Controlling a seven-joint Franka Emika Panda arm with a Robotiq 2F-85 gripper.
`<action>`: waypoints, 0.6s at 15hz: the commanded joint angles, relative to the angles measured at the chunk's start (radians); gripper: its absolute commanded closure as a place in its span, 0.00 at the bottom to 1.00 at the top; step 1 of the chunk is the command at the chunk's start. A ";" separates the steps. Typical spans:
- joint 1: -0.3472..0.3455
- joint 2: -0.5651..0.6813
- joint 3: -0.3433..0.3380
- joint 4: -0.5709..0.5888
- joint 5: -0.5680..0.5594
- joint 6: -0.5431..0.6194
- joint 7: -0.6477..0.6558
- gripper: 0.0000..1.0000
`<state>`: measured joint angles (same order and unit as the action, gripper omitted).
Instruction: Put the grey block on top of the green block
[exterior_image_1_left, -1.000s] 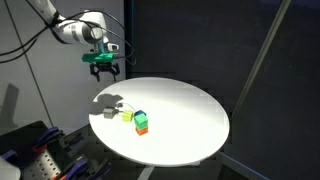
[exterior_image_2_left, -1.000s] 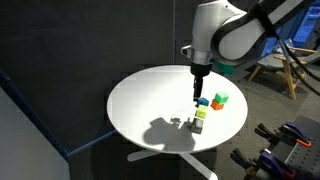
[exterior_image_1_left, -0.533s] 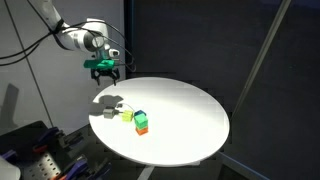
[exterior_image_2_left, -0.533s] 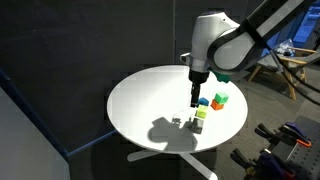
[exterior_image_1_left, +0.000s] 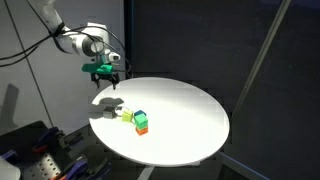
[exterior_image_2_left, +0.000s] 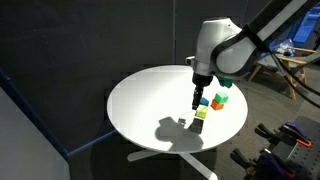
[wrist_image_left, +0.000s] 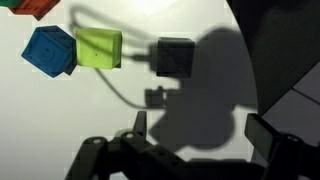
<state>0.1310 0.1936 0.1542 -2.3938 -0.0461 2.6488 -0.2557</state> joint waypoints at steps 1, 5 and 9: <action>-0.013 -0.012 0.006 -0.031 0.030 0.039 0.026 0.00; -0.010 -0.001 0.003 -0.017 0.016 0.018 0.027 0.00; -0.010 -0.001 0.003 -0.017 0.016 0.018 0.031 0.00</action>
<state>0.1268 0.1935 0.1511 -2.4117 -0.0284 2.6698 -0.2252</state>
